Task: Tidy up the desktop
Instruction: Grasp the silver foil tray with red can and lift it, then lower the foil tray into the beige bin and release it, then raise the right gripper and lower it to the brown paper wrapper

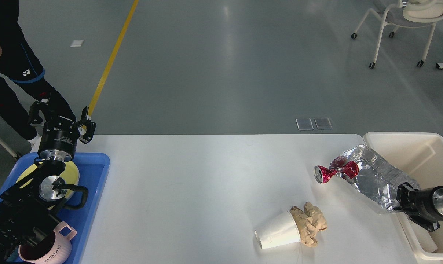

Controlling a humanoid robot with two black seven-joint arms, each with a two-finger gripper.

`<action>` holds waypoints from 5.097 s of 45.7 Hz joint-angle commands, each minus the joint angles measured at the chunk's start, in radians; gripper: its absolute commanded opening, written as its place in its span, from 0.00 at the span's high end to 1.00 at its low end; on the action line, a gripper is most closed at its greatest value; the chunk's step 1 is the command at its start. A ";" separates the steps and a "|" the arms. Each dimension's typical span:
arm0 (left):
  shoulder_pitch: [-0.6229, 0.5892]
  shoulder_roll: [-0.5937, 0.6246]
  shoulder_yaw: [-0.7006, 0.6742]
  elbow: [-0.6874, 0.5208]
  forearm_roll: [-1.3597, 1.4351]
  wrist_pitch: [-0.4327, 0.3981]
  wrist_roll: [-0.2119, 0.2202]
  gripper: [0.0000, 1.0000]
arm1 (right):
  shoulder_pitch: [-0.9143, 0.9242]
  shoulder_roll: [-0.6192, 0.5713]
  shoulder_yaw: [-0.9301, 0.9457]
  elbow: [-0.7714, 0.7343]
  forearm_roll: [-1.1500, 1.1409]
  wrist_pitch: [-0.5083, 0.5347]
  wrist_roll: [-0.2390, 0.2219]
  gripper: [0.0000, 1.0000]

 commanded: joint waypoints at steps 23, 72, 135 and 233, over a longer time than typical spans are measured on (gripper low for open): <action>0.000 0.000 0.002 -0.001 0.000 0.001 0.000 0.03 | 0.656 -0.256 0.004 0.274 -0.252 0.583 -0.250 1.00; 0.000 0.000 0.000 -0.001 0.000 -0.001 0.000 0.03 | 1.493 0.478 -0.980 0.442 0.470 0.583 -0.128 1.00; 0.000 -0.001 0.000 0.000 0.000 0.001 0.000 0.03 | -0.188 0.228 -0.194 -0.831 0.314 0.029 -0.079 1.00; 0.000 0.000 0.000 -0.001 0.000 0.001 0.000 0.03 | 1.255 0.544 -0.678 0.458 0.196 0.264 -0.070 0.00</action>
